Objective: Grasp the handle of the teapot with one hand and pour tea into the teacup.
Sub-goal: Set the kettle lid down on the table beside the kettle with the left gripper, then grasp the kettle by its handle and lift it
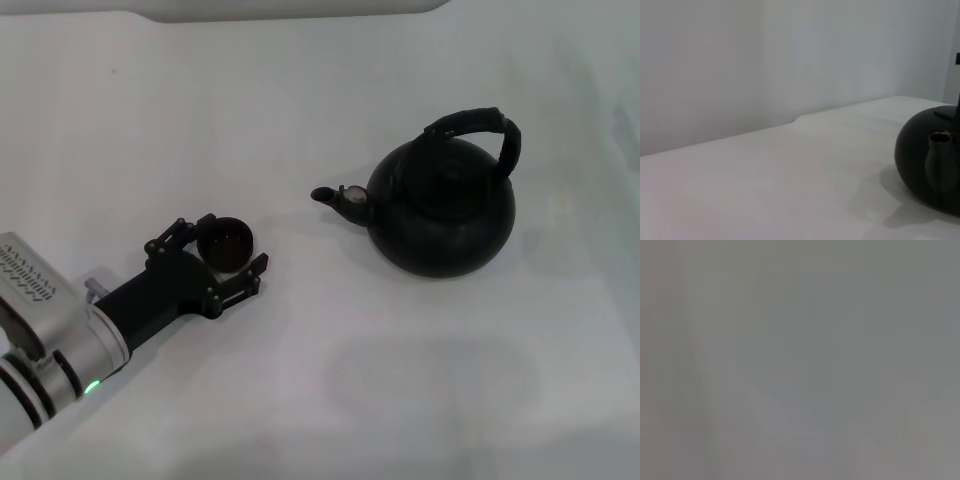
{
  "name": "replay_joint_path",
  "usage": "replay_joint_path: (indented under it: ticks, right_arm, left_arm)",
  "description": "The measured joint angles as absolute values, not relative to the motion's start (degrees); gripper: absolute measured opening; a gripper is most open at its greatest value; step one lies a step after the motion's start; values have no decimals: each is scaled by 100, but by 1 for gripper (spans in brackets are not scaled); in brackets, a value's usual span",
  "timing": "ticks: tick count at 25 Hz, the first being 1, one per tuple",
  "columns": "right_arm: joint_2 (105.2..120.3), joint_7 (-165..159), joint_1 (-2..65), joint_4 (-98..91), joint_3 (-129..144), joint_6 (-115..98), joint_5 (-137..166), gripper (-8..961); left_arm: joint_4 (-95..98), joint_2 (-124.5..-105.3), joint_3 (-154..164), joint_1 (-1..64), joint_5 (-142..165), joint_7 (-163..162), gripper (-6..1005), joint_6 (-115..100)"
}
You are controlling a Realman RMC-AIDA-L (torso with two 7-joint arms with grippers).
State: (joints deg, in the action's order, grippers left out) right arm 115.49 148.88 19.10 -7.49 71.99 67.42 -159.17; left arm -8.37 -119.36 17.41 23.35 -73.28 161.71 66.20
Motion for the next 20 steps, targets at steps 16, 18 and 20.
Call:
replay_joint_path:
  ticks: [16, 18, 20]
  right_arm:
    - [11549, 14888, 1916, -756, 7173, 6738, -15917, 679]
    - [11549, 14888, 1916, -756, 7175, 6736, -15917, 679]
    - [11549, 14888, 1913, -756, 7183, 6741, -15917, 679]
  left_arm:
    - [-543, -11918, 1703, 2008, -7460, 16172, 877, 7666]
    - [-492, -11917, 1698, 1919, -7607, 16172, 877, 7849]
    - [-456, -11918, 1696, 1811, -7813, 16172, 877, 8097]
